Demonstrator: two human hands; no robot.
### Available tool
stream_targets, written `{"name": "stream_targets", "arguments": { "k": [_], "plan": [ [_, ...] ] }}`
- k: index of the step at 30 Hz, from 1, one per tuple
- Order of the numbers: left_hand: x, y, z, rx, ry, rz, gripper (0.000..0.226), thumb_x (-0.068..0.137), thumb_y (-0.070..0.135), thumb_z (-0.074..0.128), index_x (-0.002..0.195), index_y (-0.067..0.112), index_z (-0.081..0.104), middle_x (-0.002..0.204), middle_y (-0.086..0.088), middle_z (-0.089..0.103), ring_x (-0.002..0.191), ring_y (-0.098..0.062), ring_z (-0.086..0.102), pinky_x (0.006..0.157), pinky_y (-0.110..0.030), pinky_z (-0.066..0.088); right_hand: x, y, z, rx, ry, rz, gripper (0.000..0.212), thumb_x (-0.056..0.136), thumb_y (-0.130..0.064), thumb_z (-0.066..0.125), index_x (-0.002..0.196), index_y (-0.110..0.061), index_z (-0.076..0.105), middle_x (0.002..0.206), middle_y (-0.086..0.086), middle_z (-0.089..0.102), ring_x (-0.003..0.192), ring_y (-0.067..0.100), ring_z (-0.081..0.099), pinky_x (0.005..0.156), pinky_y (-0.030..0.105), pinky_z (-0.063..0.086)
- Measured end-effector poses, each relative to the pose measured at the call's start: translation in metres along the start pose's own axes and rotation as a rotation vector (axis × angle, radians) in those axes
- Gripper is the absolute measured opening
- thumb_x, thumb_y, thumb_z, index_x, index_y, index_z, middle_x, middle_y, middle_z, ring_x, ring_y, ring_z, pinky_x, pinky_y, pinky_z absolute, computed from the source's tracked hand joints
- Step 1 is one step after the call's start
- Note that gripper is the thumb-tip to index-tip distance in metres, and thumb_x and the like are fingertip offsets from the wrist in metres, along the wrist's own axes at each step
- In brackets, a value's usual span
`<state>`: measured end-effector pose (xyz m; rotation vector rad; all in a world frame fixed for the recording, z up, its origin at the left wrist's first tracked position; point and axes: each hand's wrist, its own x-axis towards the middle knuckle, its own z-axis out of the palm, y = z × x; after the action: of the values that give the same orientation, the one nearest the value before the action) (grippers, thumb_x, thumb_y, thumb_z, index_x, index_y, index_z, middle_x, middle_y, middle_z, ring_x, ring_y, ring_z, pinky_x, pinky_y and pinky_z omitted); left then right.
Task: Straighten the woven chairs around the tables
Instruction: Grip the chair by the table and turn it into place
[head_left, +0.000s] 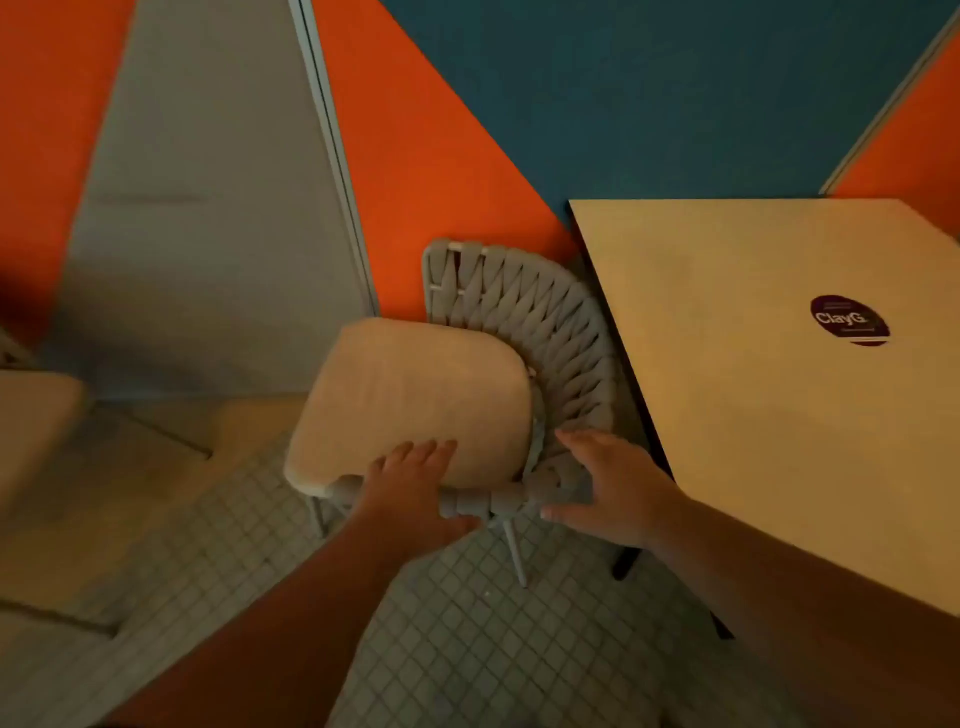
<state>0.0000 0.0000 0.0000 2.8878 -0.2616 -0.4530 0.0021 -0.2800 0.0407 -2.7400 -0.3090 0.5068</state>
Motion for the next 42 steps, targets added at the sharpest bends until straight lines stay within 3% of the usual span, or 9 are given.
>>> {"name": "stream_targets", "arguments": {
  "k": [3, 5, 8, 14, 18, 25, 32, 37, 42],
  "plan": [
    [0.025, 0.004, 0.024, 0.096, -0.095, 0.046, 0.099, 0.069, 0.084, 0.057, 0.152, 0.038, 0.028, 0.158, 0.006, 0.036, 0.146, -0.027, 0.029, 0.115, -0.050, 0.028, 0.018, 0.010, 0.015, -0.063, -0.016, -0.007, 0.122, 0.065, -0.093, 0.056, 0.162, -0.029, 0.018, 0.168, 0.000, 0.023, 0.153, 0.021, 0.020, 0.123, 0.045, 0.024],
    [0.038, 0.005, 0.037, 0.137, -0.165, 0.047, 0.071, 0.072, 0.080, 0.060, 0.128, 0.036, 0.050, 0.132, 0.005, 0.058, 0.125, -0.026, 0.053, 0.100, -0.047, 0.038, 0.027, 0.016, 0.020, -0.100, -0.032, 0.010, 0.121, 0.067, -0.090, 0.059, 0.162, -0.028, 0.018, 0.169, 0.001, 0.019, 0.155, 0.020, 0.015, 0.124, 0.044, 0.019],
    [0.047, 0.002, 0.053, 0.218, -0.117, 0.055, 0.046, 0.083, 0.071, 0.058, 0.106, 0.031, 0.053, 0.107, 0.005, 0.064, 0.099, -0.024, 0.063, 0.087, -0.043, 0.037, 0.043, 0.023, 0.035, -0.185, -0.072, 0.021, 0.121, 0.068, -0.087, 0.063, 0.162, -0.025, 0.019, 0.169, 0.002, 0.015, 0.156, 0.022, 0.008, 0.124, 0.046, 0.013],
    [0.053, -0.004, 0.066, 0.232, -0.030, 0.065, 0.041, 0.084, 0.069, 0.059, 0.102, 0.033, 0.052, 0.102, 0.006, 0.061, 0.098, -0.023, 0.062, 0.091, -0.043, 0.039, 0.087, 0.027, 0.044, -0.488, -0.302, 0.013, 0.115, 0.065, -0.086, 0.067, 0.154, -0.020, 0.037, 0.163, 0.005, 0.031, 0.155, 0.033, 0.008, 0.124, 0.052, 0.005],
    [0.054, -0.009, 0.068, 0.209, 0.006, 0.101, 0.036, 0.084, 0.067, 0.059, 0.093, 0.035, 0.046, 0.096, 0.007, 0.059, 0.094, -0.022, 0.061, 0.084, -0.042, 0.037, 0.101, 0.020, 0.041, -0.611, -0.333, -0.004, 0.087, 0.065, -0.086, 0.067, 0.124, -0.022, 0.059, 0.128, 0.003, 0.058, 0.129, 0.028, 0.045, 0.117, 0.046, 0.022],
    [0.043, -0.037, 0.057, 0.226, 0.015, 0.163, 0.040, 0.079, 0.072, 0.058, 0.089, 0.034, 0.053, 0.085, 0.011, 0.058, 0.083, -0.018, 0.062, 0.069, -0.036, 0.037, 0.094, -0.001, 0.059, -0.566, -0.282, 0.035, 0.068, 0.067, -0.084, 0.068, 0.103, -0.026, 0.057, 0.108, 0.000, 0.059, 0.110, 0.023, 0.049, 0.094, 0.039, 0.040],
    [0.016, -0.099, 0.041, 0.275, -0.017, 0.143, 0.046, 0.070, 0.075, 0.059, 0.092, 0.035, 0.060, 0.089, 0.011, 0.067, 0.084, -0.016, 0.066, 0.075, -0.033, 0.044, 0.085, -0.056, 0.096, -0.462, -0.220, -0.032, 0.064, 0.059, -0.091, 0.064, 0.086, -0.034, 0.053, 0.096, -0.005, 0.063, 0.099, 0.021, 0.052, 0.089, 0.039, 0.039],
    [-0.003, -0.142, 0.038, 0.346, -0.020, 0.151, 0.051, 0.064, 0.078, 0.061, 0.091, 0.035, 0.062, 0.089, 0.015, 0.069, 0.089, -0.011, 0.066, 0.077, -0.032, 0.034, 0.079, -0.101, 0.119, -0.504, -0.260, -0.049, 0.071, 0.058, -0.096, 0.056, 0.086, -0.031, 0.054, 0.093, -0.002, 0.064, 0.093, 0.025, 0.054, 0.084, 0.041, 0.039],
    [-0.016, -0.181, 0.032, 0.367, -0.089, 0.149, 0.055, 0.060, 0.078, 0.057, 0.096, 0.037, 0.064, 0.097, 0.019, 0.066, 0.104, -0.005, 0.060, 0.105, -0.033, 0.030, 0.068, -0.143, 0.135, -0.467, -0.231, -0.074, 0.066, 0.066, -0.092, 0.058, 0.085, -0.028, 0.055, 0.084, -0.001, 0.055, 0.095, 0.029, 0.053, 0.086, 0.044, 0.037]
  ]
}}
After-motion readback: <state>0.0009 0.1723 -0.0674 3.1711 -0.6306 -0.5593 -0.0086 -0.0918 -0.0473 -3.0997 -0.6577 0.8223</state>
